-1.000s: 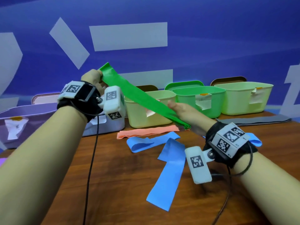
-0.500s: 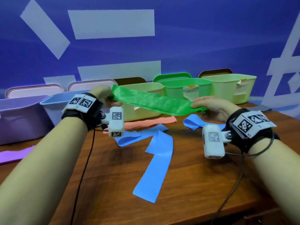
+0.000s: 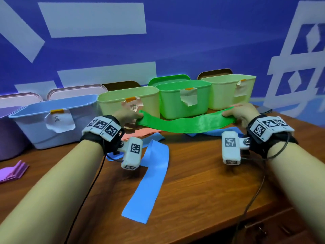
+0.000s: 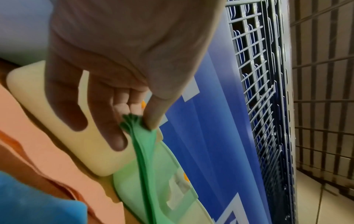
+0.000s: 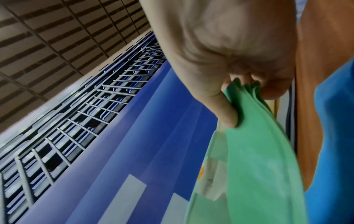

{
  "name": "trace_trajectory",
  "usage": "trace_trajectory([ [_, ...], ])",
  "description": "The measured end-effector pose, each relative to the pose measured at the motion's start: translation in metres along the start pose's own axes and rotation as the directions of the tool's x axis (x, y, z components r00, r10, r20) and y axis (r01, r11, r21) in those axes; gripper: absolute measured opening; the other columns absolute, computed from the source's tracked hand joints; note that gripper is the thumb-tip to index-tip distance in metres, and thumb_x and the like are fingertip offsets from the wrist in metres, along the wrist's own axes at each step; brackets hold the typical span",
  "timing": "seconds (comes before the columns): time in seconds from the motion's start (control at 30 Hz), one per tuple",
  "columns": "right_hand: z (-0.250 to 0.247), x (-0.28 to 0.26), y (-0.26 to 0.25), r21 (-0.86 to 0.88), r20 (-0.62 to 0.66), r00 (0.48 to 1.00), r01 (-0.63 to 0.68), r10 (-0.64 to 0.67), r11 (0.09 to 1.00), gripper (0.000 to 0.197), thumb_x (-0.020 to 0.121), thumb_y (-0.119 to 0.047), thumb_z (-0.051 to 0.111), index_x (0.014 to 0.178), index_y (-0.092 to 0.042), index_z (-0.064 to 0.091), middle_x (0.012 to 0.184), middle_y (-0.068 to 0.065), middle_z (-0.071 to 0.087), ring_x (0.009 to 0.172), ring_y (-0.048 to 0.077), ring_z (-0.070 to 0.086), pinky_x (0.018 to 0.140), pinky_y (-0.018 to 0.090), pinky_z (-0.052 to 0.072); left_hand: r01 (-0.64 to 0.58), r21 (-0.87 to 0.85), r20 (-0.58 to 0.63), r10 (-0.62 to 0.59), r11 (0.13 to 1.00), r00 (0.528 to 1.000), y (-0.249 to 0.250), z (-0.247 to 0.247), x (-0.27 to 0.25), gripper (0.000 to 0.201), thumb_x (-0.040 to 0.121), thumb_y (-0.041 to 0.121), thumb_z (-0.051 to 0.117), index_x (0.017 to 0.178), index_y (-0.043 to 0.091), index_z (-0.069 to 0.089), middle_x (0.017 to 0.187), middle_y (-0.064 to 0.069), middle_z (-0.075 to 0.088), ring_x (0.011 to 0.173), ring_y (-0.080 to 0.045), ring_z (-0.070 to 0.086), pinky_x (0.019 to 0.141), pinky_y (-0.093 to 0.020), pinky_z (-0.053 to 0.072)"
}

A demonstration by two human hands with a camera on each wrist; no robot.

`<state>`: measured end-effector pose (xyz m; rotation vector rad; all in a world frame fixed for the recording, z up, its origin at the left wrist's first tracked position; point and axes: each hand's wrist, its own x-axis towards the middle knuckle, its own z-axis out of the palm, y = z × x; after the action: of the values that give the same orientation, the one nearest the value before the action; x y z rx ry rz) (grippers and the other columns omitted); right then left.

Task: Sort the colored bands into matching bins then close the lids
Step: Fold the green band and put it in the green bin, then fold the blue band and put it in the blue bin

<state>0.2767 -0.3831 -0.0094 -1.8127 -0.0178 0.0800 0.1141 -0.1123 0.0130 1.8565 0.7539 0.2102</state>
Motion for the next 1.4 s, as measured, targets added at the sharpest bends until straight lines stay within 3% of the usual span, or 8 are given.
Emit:
trace_trajectory([
  [0.1,-0.015,0.017,0.009,-0.069,-0.12,0.993,-0.004,-0.005,0.998,0.016,0.074,0.0,0.074,0.073,-0.001,0.058,0.107,0.018,0.063,0.098,0.028,0.06,0.068,0.035,0.046,-0.002,0.046,0.053,0.0,0.999,0.999,0.001,0.01,0.004,0.017,0.092,0.021,0.058,0.08,0.016,0.047,0.071,0.001,0.056,0.043,-0.005,0.062,0.056,-0.024,0.043],
  [0.27,-0.037,0.042,0.016,-0.427,-0.1,0.995,-0.056,0.015,0.902,0.042,0.078,-0.016,0.075,0.109,0.007,0.059,0.117,0.021,0.06,0.1,0.028,0.058,0.074,0.035,0.05,-0.015,0.077,0.125,0.005,0.997,0.992,0.01,0.032,0.004,0.017,0.09,0.015,0.06,0.078,0.013,0.049,0.049,0.003,0.058,0.042,-0.008,0.063,0.044,-0.015,0.046],
  [0.33,-0.041,0.052,0.021,-0.461,-0.107,0.993,-0.102,0.059,0.882,0.053,0.074,-0.015,0.078,0.116,0.009,0.056,0.119,0.022,0.059,0.11,0.033,0.057,0.091,0.041,0.048,0.002,0.131,0.173,-0.025,0.991,0.985,0.01,0.042,0.004,0.013,0.09,0.014,0.059,0.079,0.011,0.053,0.053,0.0,0.059,0.044,-0.008,0.063,0.039,-0.013,0.043],
  [0.47,-0.045,0.065,0.034,-0.479,-0.058,0.993,-0.117,0.101,0.87,0.061,0.077,-0.015,0.075,0.13,0.0,0.049,0.129,0.017,0.053,0.117,0.034,0.053,0.088,0.04,0.05,0.007,0.312,0.262,-0.093,0.95,0.961,0.004,0.058,0.004,0.012,0.092,0.014,0.056,0.081,0.01,0.056,0.047,0.002,0.061,0.038,-0.004,0.058,0.032,-0.009,0.029],
  [0.7,-0.041,0.055,0.031,-0.751,0.058,0.996,-0.004,0.072,0.66,0.036,0.084,-0.02,0.068,0.115,-0.002,0.062,0.116,0.013,0.06,0.112,0.029,0.056,0.076,0.029,0.042,-0.035,0.481,0.242,-0.094,0.876,0.966,-0.001,0.059,0.001,0.013,0.091,0.017,0.058,0.082,0.008,0.054,0.083,-0.007,0.061,0.041,-0.008,0.051,0.033,-0.009,0.02],
  [0.9,-0.007,0.03,-0.007,-0.783,0.167,0.986,0.141,-0.013,0.606,0.034,0.088,-0.021,0.061,0.112,0.001,0.057,0.118,0.018,0.055,0.109,0.032,0.053,0.089,0.036,0.044,-0.175,0.556,0.21,0.066,0.813,0.975,0.007,0.039,-0.008,0.017,0.092,0.023,0.057,0.1,0.009,0.061,0.085,0.004,0.065,0.045,-0.004,0.056,0.039,-0.012,0.031],
  [1.2,0.087,-0.001,-0.031,-0.726,0.547,0.837,0.488,-0.024,0.484,0.053,0.092,-0.036,0.054,0.135,-0.007,0.045,0.139,0.011,0.046,0.126,0.028,0.045,0.105,0.035,0.036,-0.251,0.623,0.377,-0.003,0.741,0.926,-0.02,0.025,-0.018,0.03,0.09,0.04,0.057,0.115,0.025,0.053,0.115,0.0,0.056,0.082,-0.012,0.056,0.067,-0.021,0.05],
  [1.4,0.107,0.023,-0.014,-0.805,0.488,0.872,0.437,0.029,0.401,0.056,0.089,-0.056,0.048,0.108,-0.005,0.059,0.115,0.014,0.061,0.106,0.032,0.057,0.09,0.037,0.042,-0.266,0.629,0.373,0.016,0.73,0.928,-0.025,0.029,-0.011,0.017,0.088,0.034,0.062,0.095,0.019,0.059,0.084,0.004,0.054,0.071,-0.008,0.048,0.059,-0.018,0.047],
])
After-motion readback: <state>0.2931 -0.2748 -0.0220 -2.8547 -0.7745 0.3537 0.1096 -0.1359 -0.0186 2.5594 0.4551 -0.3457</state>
